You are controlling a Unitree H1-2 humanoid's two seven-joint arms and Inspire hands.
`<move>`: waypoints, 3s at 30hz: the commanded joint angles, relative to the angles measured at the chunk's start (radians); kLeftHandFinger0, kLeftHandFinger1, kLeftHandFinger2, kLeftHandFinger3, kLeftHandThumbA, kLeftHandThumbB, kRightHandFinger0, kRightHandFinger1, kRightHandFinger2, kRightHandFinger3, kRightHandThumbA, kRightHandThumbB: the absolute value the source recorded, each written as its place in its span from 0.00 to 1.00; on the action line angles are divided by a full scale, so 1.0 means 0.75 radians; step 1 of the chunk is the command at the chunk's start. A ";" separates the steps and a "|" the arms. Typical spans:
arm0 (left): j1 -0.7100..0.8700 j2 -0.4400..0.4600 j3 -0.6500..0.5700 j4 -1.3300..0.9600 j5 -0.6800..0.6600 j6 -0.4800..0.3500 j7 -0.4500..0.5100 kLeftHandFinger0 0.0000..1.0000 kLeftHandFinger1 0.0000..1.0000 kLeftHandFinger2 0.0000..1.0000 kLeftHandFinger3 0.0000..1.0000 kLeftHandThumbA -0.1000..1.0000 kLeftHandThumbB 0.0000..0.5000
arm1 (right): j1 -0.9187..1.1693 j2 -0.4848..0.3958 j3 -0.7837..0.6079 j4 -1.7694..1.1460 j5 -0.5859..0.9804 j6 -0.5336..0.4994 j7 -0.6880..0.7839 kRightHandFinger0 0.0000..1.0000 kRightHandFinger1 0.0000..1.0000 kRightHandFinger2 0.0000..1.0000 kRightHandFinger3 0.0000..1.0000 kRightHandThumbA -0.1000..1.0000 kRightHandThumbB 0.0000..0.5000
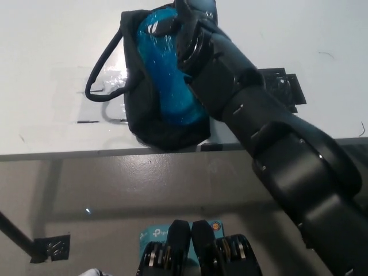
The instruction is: The robot uses its right hand to pick up a stack of plates kept in the middle of the desk and put it inside a bag kept next to it
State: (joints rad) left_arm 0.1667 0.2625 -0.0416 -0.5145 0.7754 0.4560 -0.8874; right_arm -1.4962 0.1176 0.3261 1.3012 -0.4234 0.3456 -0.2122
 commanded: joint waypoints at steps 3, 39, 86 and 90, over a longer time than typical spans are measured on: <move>0.021 0.042 0.008 -0.014 0.009 0.019 -0.008 0.66 0.76 0.84 0.89 0.00 0.01 | -0.189 -0.070 0.061 -0.073 -0.047 0.022 0.077 1.00 1.00 1.00 1.00 1.00 0.92; 0.104 0.098 0.056 0.017 -0.068 0.019 0.098 0.69 0.75 0.79 0.82 0.00 0.02 | 0.983 -0.703 -0.364 -2.048 0.239 0.166 0.421 1.00 1.00 1.00 1.00 1.00 0.62; 0.152 0.077 0.183 0.059 -0.231 -0.029 0.211 0.71 0.75 0.79 0.88 0.00 0.00 | 2.287 -0.444 -0.692 -1.521 0.438 -0.924 0.162 0.59 0.66 0.81 1.00 0.84 0.51; 0.172 0.054 0.227 0.072 -0.279 -0.104 0.292 0.65 0.71 0.75 0.84 0.00 0.02 | 2.280 -0.430 -0.693 -1.501 0.418 -0.968 0.156 0.43 0.52 0.72 1.00 0.79 0.51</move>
State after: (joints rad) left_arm 0.2610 0.3034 0.0731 -0.4483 0.6673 0.4397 -0.8103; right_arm 0.2204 -0.2130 -0.1469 0.1574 -0.2077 -0.1249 -0.0396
